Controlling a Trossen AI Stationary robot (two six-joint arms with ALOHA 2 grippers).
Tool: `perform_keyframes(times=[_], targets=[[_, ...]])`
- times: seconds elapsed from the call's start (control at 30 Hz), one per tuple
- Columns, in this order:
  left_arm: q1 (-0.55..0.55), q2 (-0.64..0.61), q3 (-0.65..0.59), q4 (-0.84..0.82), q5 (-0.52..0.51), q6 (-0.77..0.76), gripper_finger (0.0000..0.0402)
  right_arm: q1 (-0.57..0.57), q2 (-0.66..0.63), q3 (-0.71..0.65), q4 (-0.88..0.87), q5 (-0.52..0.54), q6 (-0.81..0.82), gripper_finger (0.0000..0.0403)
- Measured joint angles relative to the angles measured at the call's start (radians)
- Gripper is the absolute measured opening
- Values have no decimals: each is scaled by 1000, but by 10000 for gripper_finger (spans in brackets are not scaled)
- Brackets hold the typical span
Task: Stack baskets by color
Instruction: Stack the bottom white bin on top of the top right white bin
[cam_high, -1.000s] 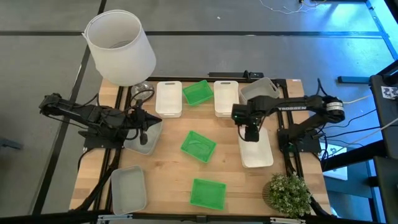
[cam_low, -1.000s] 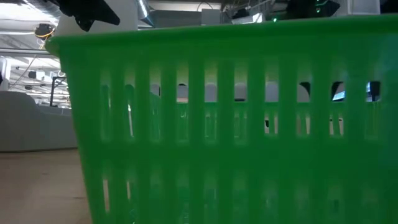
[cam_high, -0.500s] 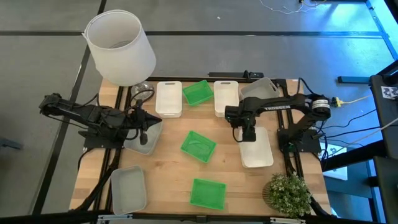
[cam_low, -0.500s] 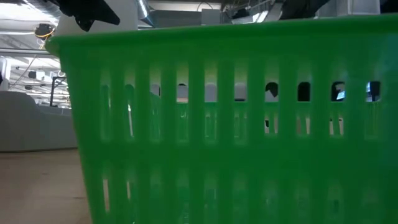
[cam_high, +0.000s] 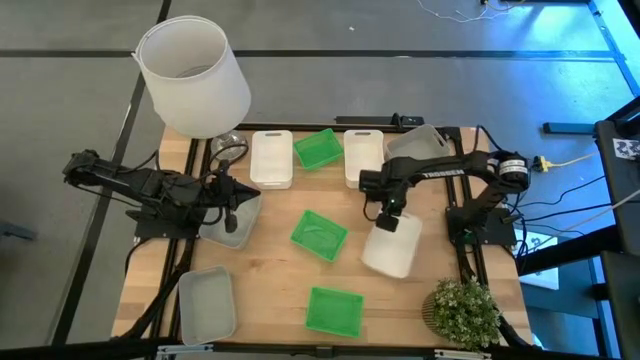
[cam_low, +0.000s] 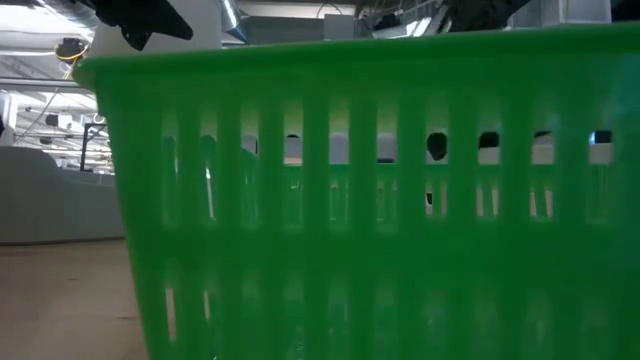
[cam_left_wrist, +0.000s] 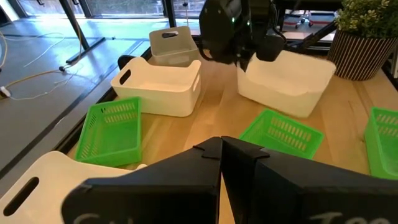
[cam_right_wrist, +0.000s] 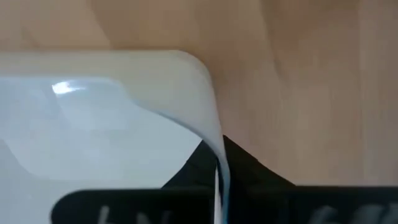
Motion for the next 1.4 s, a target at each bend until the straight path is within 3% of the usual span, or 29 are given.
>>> perform_keyframes(times=[0.37,0.67,1.0,1.1,1.4], targets=[[0,0,0,1,0,0,0,17,-68,87,-18,56,684,2],[0,0,0,3,0,0,0,87,-70,89,-30,104,1036,1],[0,0,0,4,30,5,0,128,-64,49,26,130,1155,0],[0,0,0,3,30,7,0,129,-63,-4,108,107,1159,0],[0,0,0,-11,26,-28,0,129,-63,-24,116,133,1154,11]])
